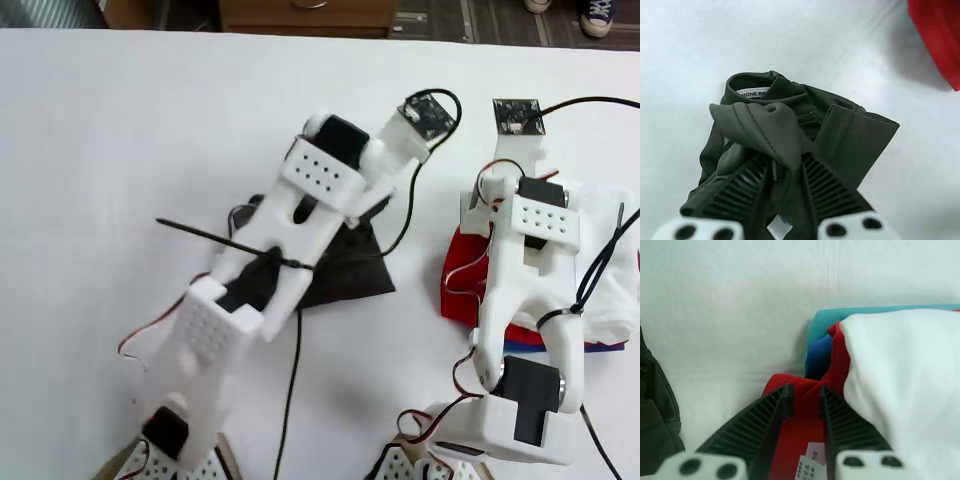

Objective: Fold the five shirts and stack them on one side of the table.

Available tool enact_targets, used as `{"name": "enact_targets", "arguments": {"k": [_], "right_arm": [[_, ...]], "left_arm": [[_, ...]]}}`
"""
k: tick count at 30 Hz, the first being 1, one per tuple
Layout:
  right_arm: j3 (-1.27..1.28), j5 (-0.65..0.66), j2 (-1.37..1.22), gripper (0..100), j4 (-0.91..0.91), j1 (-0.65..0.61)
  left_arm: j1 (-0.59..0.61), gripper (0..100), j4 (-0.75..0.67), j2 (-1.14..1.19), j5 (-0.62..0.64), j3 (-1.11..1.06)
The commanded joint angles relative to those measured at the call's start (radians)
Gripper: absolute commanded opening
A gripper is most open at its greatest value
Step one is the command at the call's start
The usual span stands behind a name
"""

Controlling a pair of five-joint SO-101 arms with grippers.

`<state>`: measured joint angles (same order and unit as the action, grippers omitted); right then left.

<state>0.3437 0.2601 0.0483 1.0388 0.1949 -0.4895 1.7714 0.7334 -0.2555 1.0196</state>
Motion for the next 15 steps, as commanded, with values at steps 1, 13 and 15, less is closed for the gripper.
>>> {"name": "enact_targets", "arguments": {"k": [1,13,15], "right_arm": [[-0.026,-0.008,0.058,9.8,-0.012,0.010],[-0.025,-0.008,0.058,9.8,-0.012,0.002],[-0.023,-0.003,0.053,9.9,-0.012,-0.013]], "left_arm": [[-0.005,5,0.009,-0.011,0.008,0.050],[0.150,24,0.009,-0.229,-0.028,0.107],[0.242,24,0.009,-0.267,-0.028,0.097]]}}
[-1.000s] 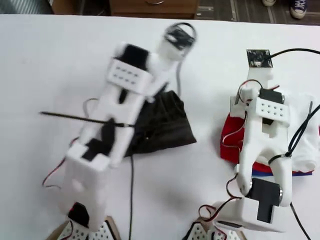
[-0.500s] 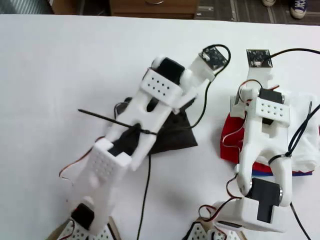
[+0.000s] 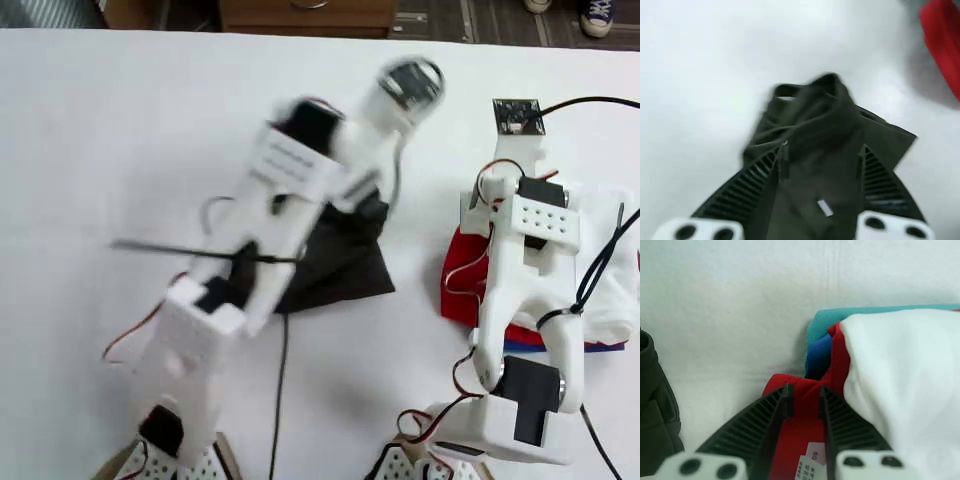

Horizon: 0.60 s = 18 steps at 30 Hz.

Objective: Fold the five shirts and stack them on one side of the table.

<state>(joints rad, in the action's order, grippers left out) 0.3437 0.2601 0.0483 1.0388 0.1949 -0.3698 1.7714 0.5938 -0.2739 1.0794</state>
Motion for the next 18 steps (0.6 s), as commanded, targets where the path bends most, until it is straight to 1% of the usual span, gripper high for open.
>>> {"name": "enact_targets", "arguments": {"k": [1,4,6,8,11,14,18], "right_arm": [[-0.023,0.002,0.051,10.0,-0.012,-0.027],[-0.020,0.008,0.050,10.1,-0.012,-0.079],[-0.025,0.055,0.051,10.1,-0.004,-0.137],[-0.026,0.098,0.050,10.1,0.013,-0.217],[-0.026,0.123,0.050,10.1,0.041,-0.377],[-0.040,0.123,0.047,10.1,0.041,-0.535],[-0.158,0.121,-0.038,10.1,0.048,-0.673]], "left_arm": [[0.175,24,0.009,-0.132,-0.009,0.022],[0.342,24,0.008,-0.127,-0.006,-0.061],[0.453,24,-0.009,-0.127,-0.005,-0.125],[0.563,24,-0.026,-0.127,-0.002,-0.171],[0.712,24,-0.052,-0.127,0.046,-0.223],[0.830,24,-0.072,-0.127,0.057,-0.289],[0.936,24,-0.098,-0.127,0.052,-0.400]]}}
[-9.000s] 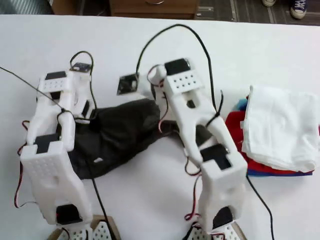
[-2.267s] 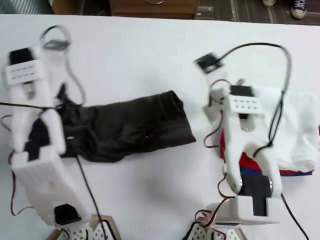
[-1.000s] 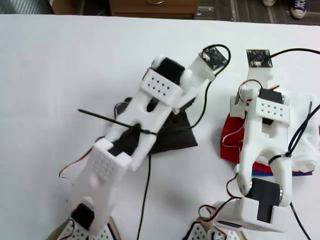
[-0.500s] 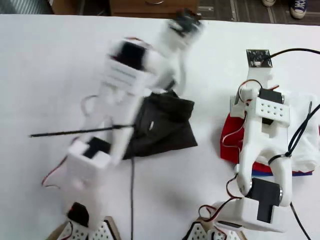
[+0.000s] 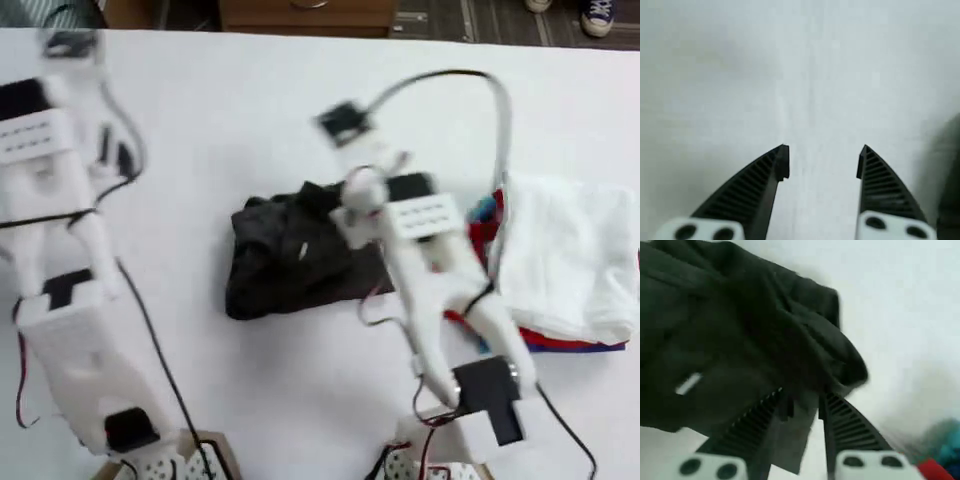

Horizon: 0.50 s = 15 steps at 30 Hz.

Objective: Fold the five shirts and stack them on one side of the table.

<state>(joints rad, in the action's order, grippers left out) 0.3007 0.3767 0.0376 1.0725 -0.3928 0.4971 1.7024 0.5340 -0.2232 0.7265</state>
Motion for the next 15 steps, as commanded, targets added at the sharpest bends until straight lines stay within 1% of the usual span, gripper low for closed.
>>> {"name": "enact_targets", "arguments": {"k": [1,6,8,11,15], "right_arm": [[-0.160,0.000,-0.064,10.1,0.031,-0.110],[-0.407,-0.003,-0.252,10.0,0.214,-0.248],[-0.512,-0.003,-0.308,9.9,0.274,-0.285],[-0.632,-0.003,-0.377,9.9,0.328,-0.323],[-0.706,-0.005,-0.475,9.8,0.360,-0.346]], "left_arm": [[0.092,24,-0.044,-0.068,0.002,-0.074],[0.169,24,-0.147,-0.069,0.000,-0.191],[0.186,24,-0.181,-0.069,-0.002,-0.225],[0.201,24,-0.215,-0.069,-0.034,-0.255],[0.218,24,-0.224,-0.069,-0.048,-0.266]]}}
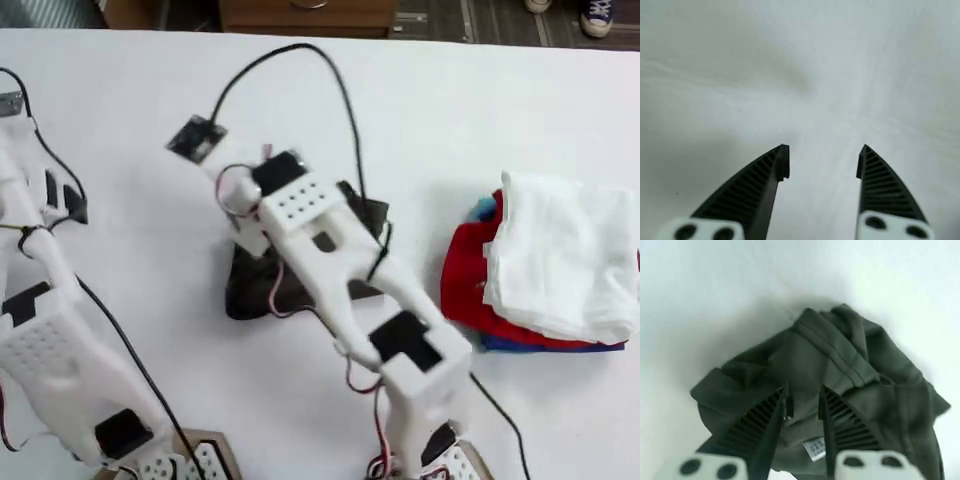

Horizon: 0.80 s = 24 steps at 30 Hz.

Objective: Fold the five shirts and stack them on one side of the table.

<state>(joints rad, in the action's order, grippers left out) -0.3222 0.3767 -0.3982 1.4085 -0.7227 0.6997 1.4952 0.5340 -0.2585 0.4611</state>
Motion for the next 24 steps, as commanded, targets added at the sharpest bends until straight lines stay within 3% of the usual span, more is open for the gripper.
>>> {"name": "enact_targets", "arguments": {"k": [1,10,14,16,20,24], "right_arm": [[-0.092,-0.018,-0.062,9.8,0.027,-0.018],[-0.100,-0.060,-0.117,9.7,0.059,-0.015],[-0.094,-0.057,-0.119,1.2,0.087,-0.012],[-0.094,-0.057,-0.125,2.2,0.099,0.008],[-0.101,-0.055,-0.116,2.1,0.105,0.091],[-0.144,0.026,-0.085,2.1,0.136,0.219]], "left_arm": [[0.018,24,-0.017,-0.069,-0.012,-0.001],[0.025,24,-0.021,-0.069,-0.014,-0.001],[0.023,24,-0.021,-0.069,-0.014,-0.001],[0.023,24,-0.021,-0.069,-0.014,-0.001],[0.025,24,-0.021,-0.069,-0.014,-0.001],[0.025,24,-0.021,-0.069,-0.014,-0.001]]}}
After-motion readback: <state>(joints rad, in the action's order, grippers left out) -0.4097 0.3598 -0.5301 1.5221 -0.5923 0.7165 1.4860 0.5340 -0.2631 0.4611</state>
